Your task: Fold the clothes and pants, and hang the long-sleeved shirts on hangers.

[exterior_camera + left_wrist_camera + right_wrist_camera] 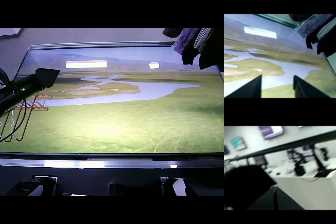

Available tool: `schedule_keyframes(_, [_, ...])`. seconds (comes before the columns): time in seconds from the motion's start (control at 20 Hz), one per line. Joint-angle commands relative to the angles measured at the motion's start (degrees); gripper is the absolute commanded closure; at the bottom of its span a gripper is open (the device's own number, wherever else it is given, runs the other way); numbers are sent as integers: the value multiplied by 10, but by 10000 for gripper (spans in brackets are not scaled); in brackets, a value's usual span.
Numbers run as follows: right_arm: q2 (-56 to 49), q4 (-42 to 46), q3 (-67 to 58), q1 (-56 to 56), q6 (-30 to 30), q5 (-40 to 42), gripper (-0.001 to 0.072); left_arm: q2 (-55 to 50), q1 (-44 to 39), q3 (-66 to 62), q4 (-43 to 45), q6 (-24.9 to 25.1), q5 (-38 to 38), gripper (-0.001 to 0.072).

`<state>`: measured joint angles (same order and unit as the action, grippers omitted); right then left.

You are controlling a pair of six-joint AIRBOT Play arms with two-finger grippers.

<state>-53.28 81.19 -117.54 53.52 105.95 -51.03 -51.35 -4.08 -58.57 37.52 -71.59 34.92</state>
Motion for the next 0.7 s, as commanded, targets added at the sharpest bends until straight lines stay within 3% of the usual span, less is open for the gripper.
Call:
schedule_keyframes(0.0, [-92, -430, 5, -40, -205, -81, 684, 0, 1, 0, 0, 14, 0, 592])
schedule_keyframes(0.1, [-128, -351, 13, -149, -220, -123, 684, 1, 1, 0, 0, 37, 1, 683])
schedule_keyframes(0.25, [-151, -109, 48, -353, -223, -203, 684, 9, 1, -3, 57, 47, 2, 686])
schedule_keyframes(0.35, [-149, 23, 97, -481, -247, -244, 684, 25, 7, -9, 131, 22, 16, 686])
schedule_keyframes(0.5, [-134, 46, 186, -586, -258, -264, 683, 53, 40, -15, 275, -46, 126, 687])
schedule_keyframes(0.65, [-99, 47, 310, -641, -241, -248, 684, 71, 59, -15, 416, -65, 266, 686])
